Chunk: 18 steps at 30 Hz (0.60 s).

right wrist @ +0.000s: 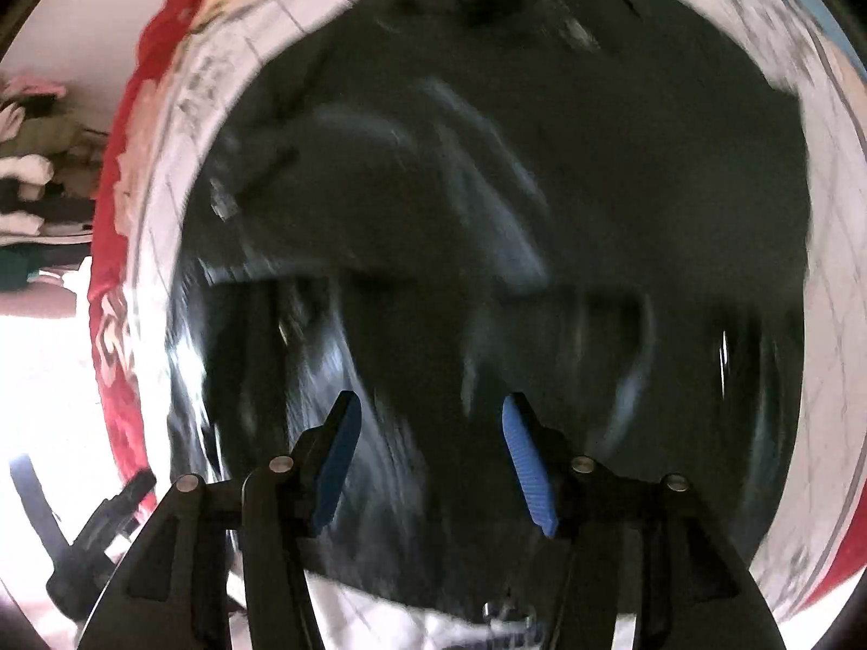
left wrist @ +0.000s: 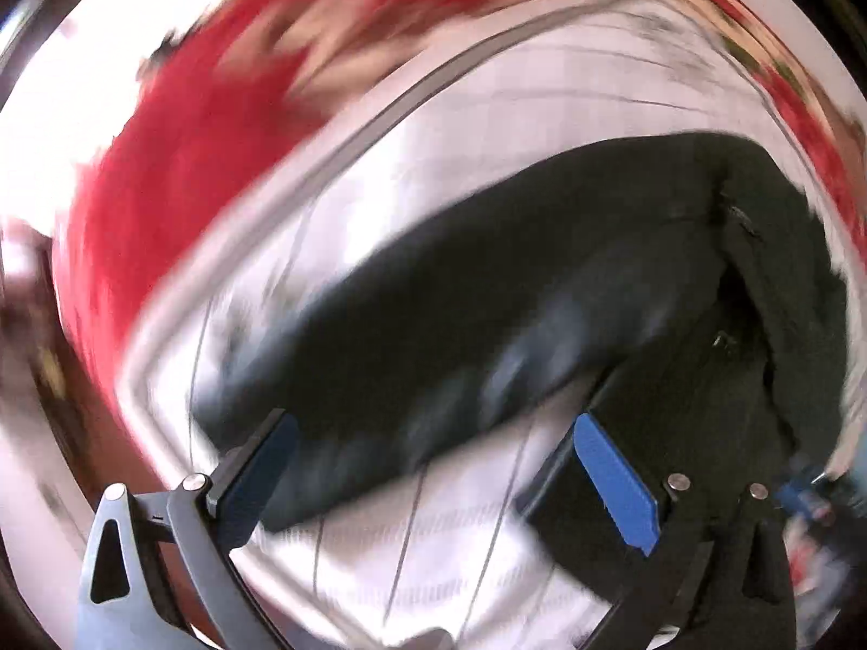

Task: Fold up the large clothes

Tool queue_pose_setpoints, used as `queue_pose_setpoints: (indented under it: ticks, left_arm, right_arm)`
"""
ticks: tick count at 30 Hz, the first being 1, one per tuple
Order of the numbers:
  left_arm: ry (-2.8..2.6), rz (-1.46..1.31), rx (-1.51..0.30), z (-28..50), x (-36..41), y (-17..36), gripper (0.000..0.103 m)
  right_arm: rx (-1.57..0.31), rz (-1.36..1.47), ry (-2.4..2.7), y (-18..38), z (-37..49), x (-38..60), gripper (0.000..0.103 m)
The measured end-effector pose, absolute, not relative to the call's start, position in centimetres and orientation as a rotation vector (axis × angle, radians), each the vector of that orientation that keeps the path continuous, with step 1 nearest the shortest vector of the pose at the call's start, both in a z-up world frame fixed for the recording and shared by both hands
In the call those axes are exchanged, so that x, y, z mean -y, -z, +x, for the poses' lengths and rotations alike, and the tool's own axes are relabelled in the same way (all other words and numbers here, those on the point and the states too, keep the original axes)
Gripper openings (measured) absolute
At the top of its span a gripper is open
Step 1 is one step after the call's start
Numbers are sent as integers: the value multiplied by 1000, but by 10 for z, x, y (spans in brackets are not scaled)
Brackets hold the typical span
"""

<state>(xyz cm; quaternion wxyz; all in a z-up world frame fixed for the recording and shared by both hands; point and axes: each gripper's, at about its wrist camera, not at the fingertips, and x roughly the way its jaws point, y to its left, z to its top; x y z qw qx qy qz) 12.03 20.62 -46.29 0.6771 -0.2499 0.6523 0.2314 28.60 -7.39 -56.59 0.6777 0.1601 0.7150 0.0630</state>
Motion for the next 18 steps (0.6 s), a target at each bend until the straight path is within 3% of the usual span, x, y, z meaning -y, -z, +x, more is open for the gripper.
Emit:
queue_pose_setpoints:
  ticks: [4, 8, 12, 13, 14, 15, 16, 17, 18]
  left_arm:
    - [-621, -806, -1458, 46, -245, 489, 103]
    - [-660, -993, -1442, 18, -274, 529, 102]
    - [-721, -937, -1407, 26, -291, 553, 101]
    - [-746, -874, -1381, 31, -293, 551, 91]
    - [-756, -816, -1360, 37, -294, 546, 71]
    - [-753, -746, -1347, 45, -294, 541, 62]
    - [-766, -685, -1339, 51, -296, 537, 36]
    - [-776, -632, -1323, 55, -300, 534, 23]
    - [-761, -626, -1312, 59, -306, 533, 22]
  right_arm:
    - [-1659, 468, -134, 579, 251, 76, 57]
    - [-1696, 460, -163, 588, 234, 47, 57]
    - [-1705, 390, -189, 594, 230, 11, 57]
    - [-1709, 378, -195, 595, 228, 2, 57]
    - [-1711, 364, -191, 595, 227, -3, 57]
    - [-1711, 352, -185, 595, 226, -8, 57]
    - [-1710, 347, -188, 593, 226, -15, 57]
    - [-1706, 343, -189, 592, 225, -18, 57]
    - [-1699, 334, -187, 590, 225, -20, 57]
